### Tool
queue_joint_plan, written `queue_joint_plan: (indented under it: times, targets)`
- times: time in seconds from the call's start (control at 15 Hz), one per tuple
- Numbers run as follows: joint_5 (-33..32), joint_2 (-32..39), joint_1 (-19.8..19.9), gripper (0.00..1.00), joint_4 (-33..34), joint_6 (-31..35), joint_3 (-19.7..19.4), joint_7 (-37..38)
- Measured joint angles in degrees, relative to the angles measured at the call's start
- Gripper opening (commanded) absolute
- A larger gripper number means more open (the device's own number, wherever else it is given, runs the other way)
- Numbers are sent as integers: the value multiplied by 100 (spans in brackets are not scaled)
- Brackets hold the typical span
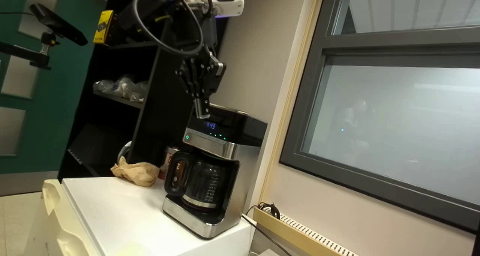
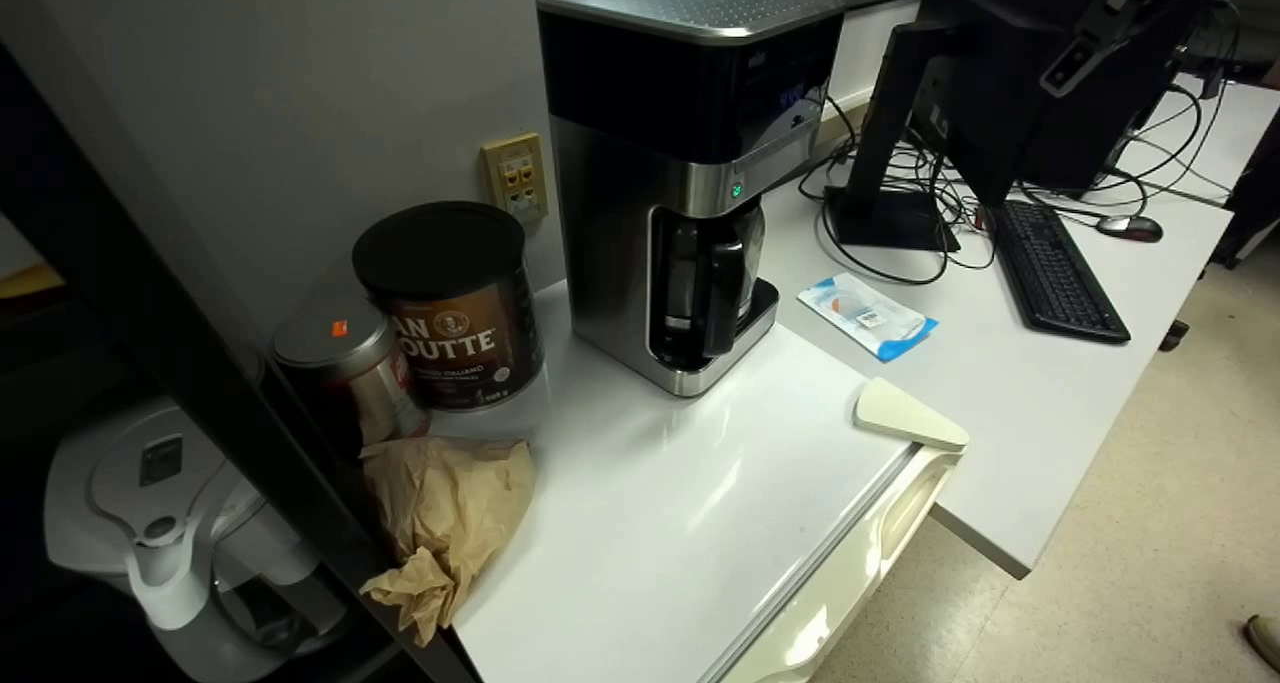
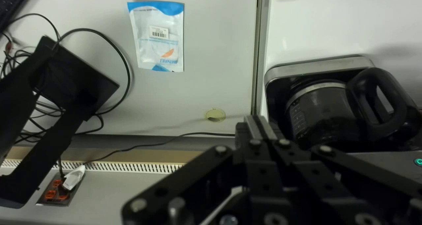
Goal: Press the coffee maker
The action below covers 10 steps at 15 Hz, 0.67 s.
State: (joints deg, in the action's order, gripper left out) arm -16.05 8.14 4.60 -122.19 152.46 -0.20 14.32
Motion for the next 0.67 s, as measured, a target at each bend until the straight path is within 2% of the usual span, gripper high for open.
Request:
queue_joint_plan:
  times: [0.33, 0.67]
  targets:
    - [48, 671, -223, 0, 449, 606, -106, 2]
    - [227, 1214, -463, 0, 997, 703, -140, 2]
